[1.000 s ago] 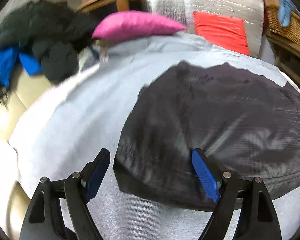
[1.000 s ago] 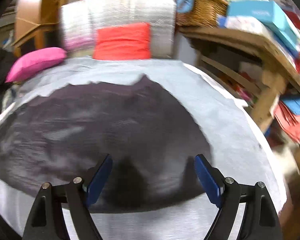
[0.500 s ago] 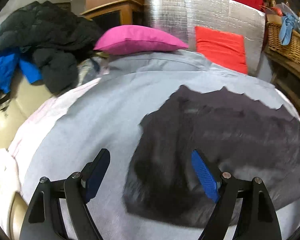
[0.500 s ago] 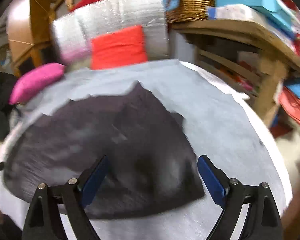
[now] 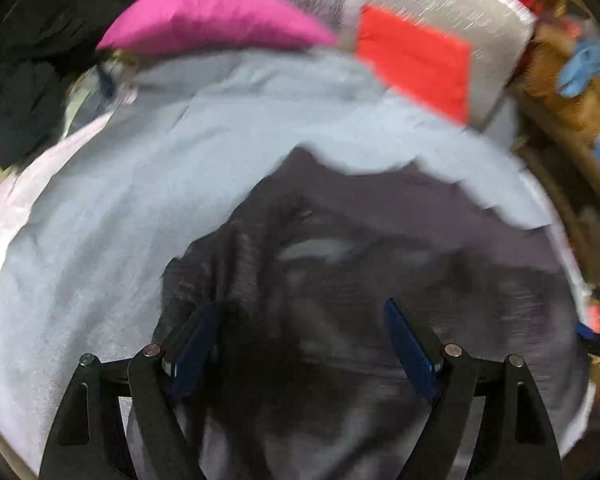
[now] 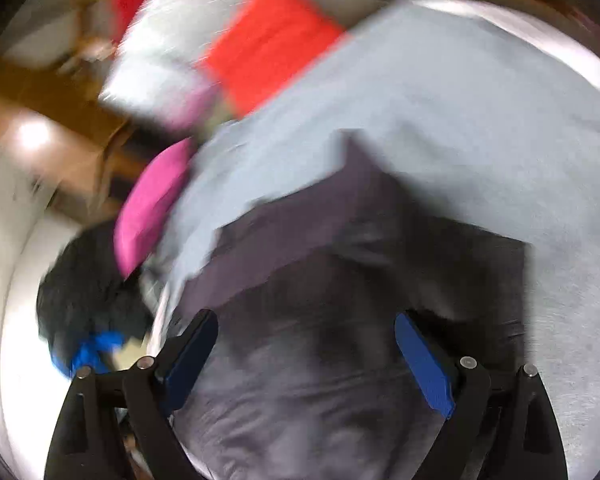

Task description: Fold large clothes

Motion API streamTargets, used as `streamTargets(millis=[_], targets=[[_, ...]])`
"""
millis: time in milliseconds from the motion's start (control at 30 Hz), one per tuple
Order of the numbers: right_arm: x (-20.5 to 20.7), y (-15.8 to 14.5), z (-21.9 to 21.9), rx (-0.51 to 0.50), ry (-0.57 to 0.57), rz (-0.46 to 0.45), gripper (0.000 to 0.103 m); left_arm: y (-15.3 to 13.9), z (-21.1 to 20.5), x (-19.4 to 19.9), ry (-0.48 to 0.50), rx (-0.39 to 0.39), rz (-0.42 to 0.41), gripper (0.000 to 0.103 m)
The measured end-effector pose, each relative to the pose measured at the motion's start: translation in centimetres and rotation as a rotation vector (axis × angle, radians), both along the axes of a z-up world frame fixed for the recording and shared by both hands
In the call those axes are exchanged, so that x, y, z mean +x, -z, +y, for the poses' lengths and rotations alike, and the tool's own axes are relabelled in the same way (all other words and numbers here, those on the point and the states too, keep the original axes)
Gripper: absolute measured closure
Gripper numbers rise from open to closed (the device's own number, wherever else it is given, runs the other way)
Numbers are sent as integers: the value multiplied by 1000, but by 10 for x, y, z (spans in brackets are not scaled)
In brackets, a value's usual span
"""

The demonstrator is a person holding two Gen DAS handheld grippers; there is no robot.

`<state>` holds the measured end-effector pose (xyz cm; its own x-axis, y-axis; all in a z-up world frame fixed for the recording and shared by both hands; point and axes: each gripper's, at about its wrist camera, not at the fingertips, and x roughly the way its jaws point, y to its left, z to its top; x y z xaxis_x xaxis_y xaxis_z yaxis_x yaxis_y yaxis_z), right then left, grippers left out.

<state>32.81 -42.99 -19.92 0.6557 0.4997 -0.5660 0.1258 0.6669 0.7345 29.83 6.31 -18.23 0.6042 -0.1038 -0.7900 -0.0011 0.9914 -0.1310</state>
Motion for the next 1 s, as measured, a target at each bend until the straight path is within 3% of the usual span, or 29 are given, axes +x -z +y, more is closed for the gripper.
streamTargets(millis=[33, 133, 200, 267, 367, 433, 533, 600, 700, 867, 1000], targets=[[3, 13, -9, 44, 28, 31, 12, 11, -2, 6, 7, 25, 36, 18], [7, 31, -16, 122, 40, 55, 13, 13, -12, 3, 17, 99, 15, 18], [7, 24, -11, 58, 43, 58, 13, 2, -18, -4, 9, 129, -2, 18], [0, 4, -1, -46, 53, 38, 12, -18, -23, -19, 4, 143, -75, 18], [-20, -38, 29, -189, 31, -74, 12, -41, -42, -38, 47, 144, -166, 18], [-23, -50, 55, -238, -43, -117, 12, -46, -60, -48, 85, 147, -181, 18], [-22, -49, 99, -394, -83, -125, 12, -35, -90, -56, 118, 213, -178, 18], [-20, -36, 127, -595, -68, -80, 12, -17, -101, -57, 113, 253, -142, 18], [-12, -3, 143, -781, -76, 18, 11, 7, -101, -58, 90, 255, -97, 18], [-14, -2, 147, -821, -59, 12, 8, -2, -99, -60, 90, 234, -80, 18], [-44, -24, 149, -799, -23, -65, 8, -6, -92, -64, 85, 228, -89, 18]])
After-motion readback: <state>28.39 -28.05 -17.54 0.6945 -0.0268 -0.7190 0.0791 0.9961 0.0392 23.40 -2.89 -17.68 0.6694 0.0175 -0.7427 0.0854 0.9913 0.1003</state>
